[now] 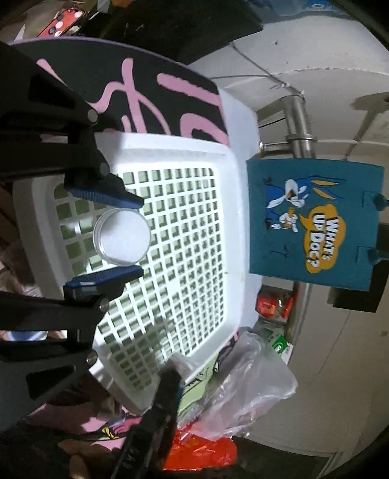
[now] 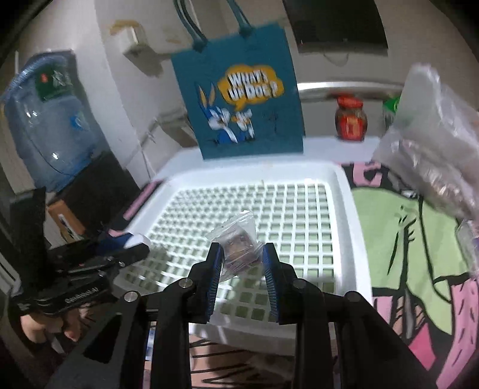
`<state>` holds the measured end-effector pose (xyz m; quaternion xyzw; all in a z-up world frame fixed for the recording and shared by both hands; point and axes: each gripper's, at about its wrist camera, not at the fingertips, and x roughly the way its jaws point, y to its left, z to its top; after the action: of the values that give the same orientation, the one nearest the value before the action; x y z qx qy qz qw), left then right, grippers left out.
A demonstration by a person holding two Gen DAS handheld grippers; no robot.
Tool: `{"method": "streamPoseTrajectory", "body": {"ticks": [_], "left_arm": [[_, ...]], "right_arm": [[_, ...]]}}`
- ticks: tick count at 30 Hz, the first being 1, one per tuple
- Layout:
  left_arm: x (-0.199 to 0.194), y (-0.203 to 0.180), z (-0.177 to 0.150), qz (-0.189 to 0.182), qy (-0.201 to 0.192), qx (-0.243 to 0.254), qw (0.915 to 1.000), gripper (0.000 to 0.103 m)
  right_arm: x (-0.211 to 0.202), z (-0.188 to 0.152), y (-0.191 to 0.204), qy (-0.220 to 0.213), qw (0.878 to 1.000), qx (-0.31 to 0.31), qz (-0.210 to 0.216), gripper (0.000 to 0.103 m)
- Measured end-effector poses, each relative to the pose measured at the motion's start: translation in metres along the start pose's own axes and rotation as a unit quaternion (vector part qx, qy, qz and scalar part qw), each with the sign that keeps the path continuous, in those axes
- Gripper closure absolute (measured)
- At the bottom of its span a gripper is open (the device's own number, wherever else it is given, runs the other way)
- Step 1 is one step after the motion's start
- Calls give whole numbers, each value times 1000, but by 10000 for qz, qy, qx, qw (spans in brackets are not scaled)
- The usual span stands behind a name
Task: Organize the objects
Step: 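Carry the lid and cube over the white tray and open both grippers, then lift both open grippers up and back away from the tray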
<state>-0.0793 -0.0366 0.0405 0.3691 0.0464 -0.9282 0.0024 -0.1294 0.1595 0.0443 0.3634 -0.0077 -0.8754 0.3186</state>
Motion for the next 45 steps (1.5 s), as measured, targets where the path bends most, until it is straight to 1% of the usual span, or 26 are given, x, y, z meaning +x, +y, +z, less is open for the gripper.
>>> {"method": "streamPoseTrajectory", "body": {"ticks": [3, 5, 6, 9, 10, 11, 12, 13, 14, 15, 20, 23, 26, 29, 38, 45], "left_arm": [[12, 1, -5, -25, 108, -52, 9999, 65], [20, 2, -7, -29, 222, -69, 9997, 65], [21, 1, -8, 21, 210, -31, 9998, 65], [21, 1, -7, -59, 191, -100, 9997, 64], [21, 0, -7, 6, 201, -70, 9998, 64], [22, 0, -7, 32, 206, -63, 9998, 62], [20, 0, -7, 18, 171, -59, 9998, 57], [18, -1, -6, -12, 120, -59, 9999, 47], [14, 0, -6, -34, 54, -57, 10000, 43], [10, 0, -5, -43, -22, -55, 10000, 39], [-11, 5, -4, -156, -299, -208, 9992, 38], [-19, 8, -7, -199, -406, -328, 9984, 38], [-25, 9, -15, -197, -462, -341, 9982, 38], [-29, 7, -23, -209, -469, -295, 9982, 38], [-46, 1, -36, -323, -616, -175, 9974, 38], [-53, -3, -46, -384, -614, -138, 9973, 38]], "right_arm": [[20, -7, -7, 357, 9993, -7, -123, 76], [27, -11, -12, 501, 9985, 4, -220, 76], [29, -12, -13, 542, 9982, -8, -256, 76], [34, -15, -13, 576, 9975, -123, -388, 73], [35, -15, -13, 584, 9972, -136, -436, 67], [35, -16, -13, 629, 9968, -140, -473, 57], [35, -15, -13, 623, 9969, -131, -456, 52], [34, -15, -12, 576, 9973, -122, -439, 43], [31, -14, -12, 497, 9977, -115, -439, 39], [26, -14, -11, 402, 9981, -116, -444, 38], [-5, -11, -10, -191, 9994, -31, -286, 26], [-27, -11, -10, -583, 9980, 17, -233, 23], [-43, -12, -10, -868, 9960, 63, -185, 20], [-54, -14, -11, -1059, 9940, 59, -254, 19], [-72, -28, -24, -1186, 9923, 198, -310, 18], [-84, -43, -32, -1212, 9916, 245, -382, 18]]}}
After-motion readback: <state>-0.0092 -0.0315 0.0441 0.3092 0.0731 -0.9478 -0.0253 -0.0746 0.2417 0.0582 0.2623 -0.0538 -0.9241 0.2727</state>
